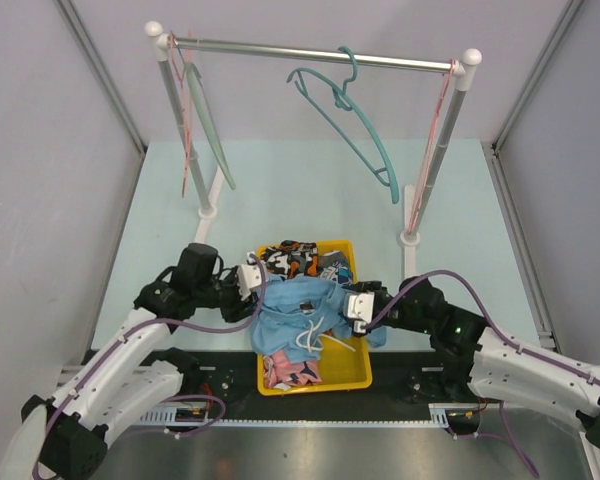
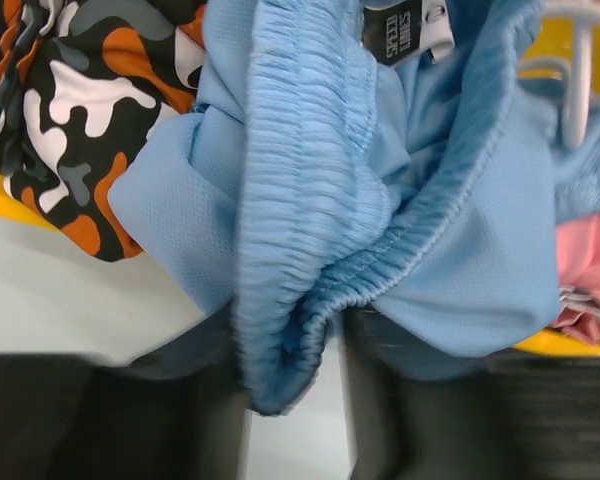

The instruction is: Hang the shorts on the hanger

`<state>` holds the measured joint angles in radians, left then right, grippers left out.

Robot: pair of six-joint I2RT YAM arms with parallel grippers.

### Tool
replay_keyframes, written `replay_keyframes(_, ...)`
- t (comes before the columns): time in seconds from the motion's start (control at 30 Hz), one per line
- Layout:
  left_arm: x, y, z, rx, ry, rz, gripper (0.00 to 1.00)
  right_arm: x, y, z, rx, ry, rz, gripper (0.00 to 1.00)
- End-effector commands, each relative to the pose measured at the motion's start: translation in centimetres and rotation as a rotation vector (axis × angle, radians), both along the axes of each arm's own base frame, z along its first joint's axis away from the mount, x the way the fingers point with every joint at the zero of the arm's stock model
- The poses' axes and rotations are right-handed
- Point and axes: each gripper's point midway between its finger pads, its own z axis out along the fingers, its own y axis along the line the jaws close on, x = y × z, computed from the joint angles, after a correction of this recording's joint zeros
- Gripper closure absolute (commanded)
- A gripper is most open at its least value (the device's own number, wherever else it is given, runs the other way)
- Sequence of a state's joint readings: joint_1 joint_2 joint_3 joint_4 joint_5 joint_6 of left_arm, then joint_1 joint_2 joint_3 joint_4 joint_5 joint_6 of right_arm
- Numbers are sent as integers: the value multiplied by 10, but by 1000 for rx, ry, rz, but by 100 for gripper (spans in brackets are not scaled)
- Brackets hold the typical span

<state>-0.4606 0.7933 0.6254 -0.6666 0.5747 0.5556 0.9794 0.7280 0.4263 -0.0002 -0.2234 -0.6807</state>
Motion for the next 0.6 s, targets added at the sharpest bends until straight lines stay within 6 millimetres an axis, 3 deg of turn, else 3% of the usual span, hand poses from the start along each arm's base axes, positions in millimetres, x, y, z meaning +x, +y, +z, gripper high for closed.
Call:
replay_keyframes(0.0,-3,-5,22,-3,-82,-115,43,-18,-1,51,43,41,56,30)
replay_keyframes(0.03,-7,-6,28,-14,-87,-134,36,-22,-3,58,39,58,60,19)
replay_keyframes(0.07,-10,-4,38,-15,-96,-140,26,-31,-11,54,-23,104,69,16)
replay_keyframes(0.1,-12,-4,47,-28,-118,-140,21,-35,-13,82,-7,85,86,16)
replay_keyframes(0.13,-13,-4,61,-41,-134,-138,17,-44,-13,89,-33,104,115,16)
replay_keyframes(0.17,-16,-5,69,-58,-139,-138,14,-53,-24,83,-105,162,115,15)
replay_keyframes(0.2,-19,-5,79,-78,-152,-133,13,-59,-27,91,-111,203,110,14)
replay_keyframes(0.23,-19,-6,94,-103,-176,-126,12,-65,-26,120,-86,202,135,14)
replay_keyframes(0.27,-22,-9,104,-133,-175,-129,11,-75,-39,114,-149,255,149,13)
replay_keyframes(0.33,-21,-12,127,-179,-221,-121,11,-84,-46,135,-148,264,191,9)
replay_keyframes(0.4,-23,-15,139,-215,-217,-115,10,-98,-61,131,-220,307,225,7)
replay_keyframes(0.43,-22,-17,150,-234,-235,-116,10,-109,-66,139,-227,330,263,6)
replay_keyframes(0.53,-24,-20,166,-273,-232,-106,10,-109,-69,161,-160,389,225,7)
replay_keyframes(0.57,-23,-20,171,-285,-230,-96,10,-99,-68,179,-100,371,175,8)
